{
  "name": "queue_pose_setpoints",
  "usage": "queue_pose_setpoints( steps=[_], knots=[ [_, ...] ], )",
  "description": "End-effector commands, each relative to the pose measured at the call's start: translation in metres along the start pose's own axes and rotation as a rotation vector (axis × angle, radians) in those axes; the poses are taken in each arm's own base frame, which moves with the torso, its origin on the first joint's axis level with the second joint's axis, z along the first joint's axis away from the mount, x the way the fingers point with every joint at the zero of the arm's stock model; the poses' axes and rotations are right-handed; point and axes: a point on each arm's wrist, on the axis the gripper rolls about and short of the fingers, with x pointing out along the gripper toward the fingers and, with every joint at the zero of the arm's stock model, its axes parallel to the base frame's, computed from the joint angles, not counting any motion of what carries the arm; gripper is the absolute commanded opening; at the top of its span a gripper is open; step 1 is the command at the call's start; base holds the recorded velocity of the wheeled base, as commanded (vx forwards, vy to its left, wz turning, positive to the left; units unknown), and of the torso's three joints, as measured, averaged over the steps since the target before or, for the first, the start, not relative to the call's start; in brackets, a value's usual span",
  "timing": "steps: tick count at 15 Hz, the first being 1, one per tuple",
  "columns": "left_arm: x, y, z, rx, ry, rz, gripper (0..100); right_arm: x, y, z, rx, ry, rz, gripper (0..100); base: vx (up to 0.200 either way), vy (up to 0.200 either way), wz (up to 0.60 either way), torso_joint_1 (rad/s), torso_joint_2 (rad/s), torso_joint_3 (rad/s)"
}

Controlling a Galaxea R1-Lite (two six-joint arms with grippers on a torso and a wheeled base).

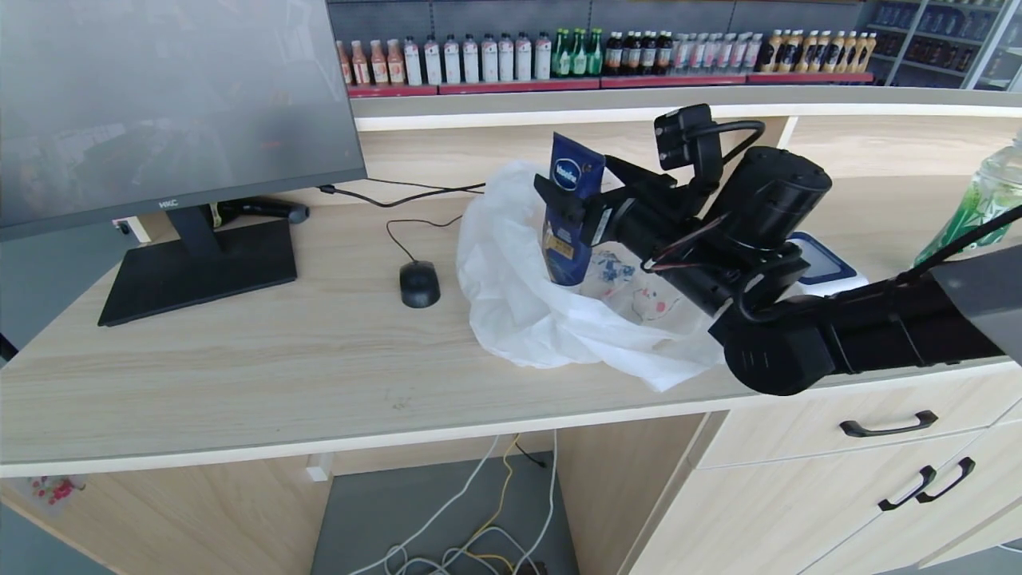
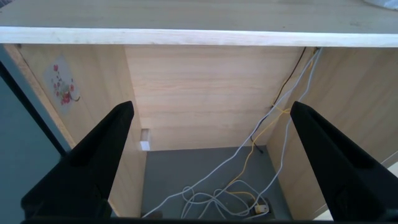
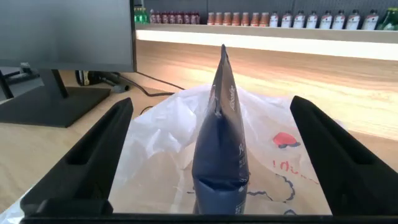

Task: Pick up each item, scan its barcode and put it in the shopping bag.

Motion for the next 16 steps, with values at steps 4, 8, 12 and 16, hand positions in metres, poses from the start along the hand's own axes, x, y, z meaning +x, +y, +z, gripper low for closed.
queue_pose_setpoints(
  steps=[4, 8, 12, 16],
  knots=[
    [0.0, 0.0, 0.0, 0.0, -0.001, -0.001, 100, -0.012, 0.003, 0.033, 0.002, -0.07, 0.006, 100, 0.0, 0.0, 0.0, 0.0, 0.0, 0.0],
    [0.0, 0.0, 0.0, 0.0, -0.001, -0.001, 100, -0.036, 0.001, 0.026, 0.011, -0.157, -0.009, 100, 0.0, 0.0, 0.0, 0.0, 0.0, 0.0],
    [0.0, 0.0, 0.0, 0.0, -0.001, 0.001, 100, -0.067, 0.005, 0.022, 0.019, -0.187, -0.01, 100, 0.0, 0.0, 0.0, 0.0, 0.0, 0.0],
    [0.0, 0.0, 0.0, -0.003, -0.001, -0.001, 100, -0.082, 0.008, 0.027, 0.021, -0.194, -0.047, 100, 0.0, 0.0, 0.0, 0.0, 0.0, 0.0]
  ],
)
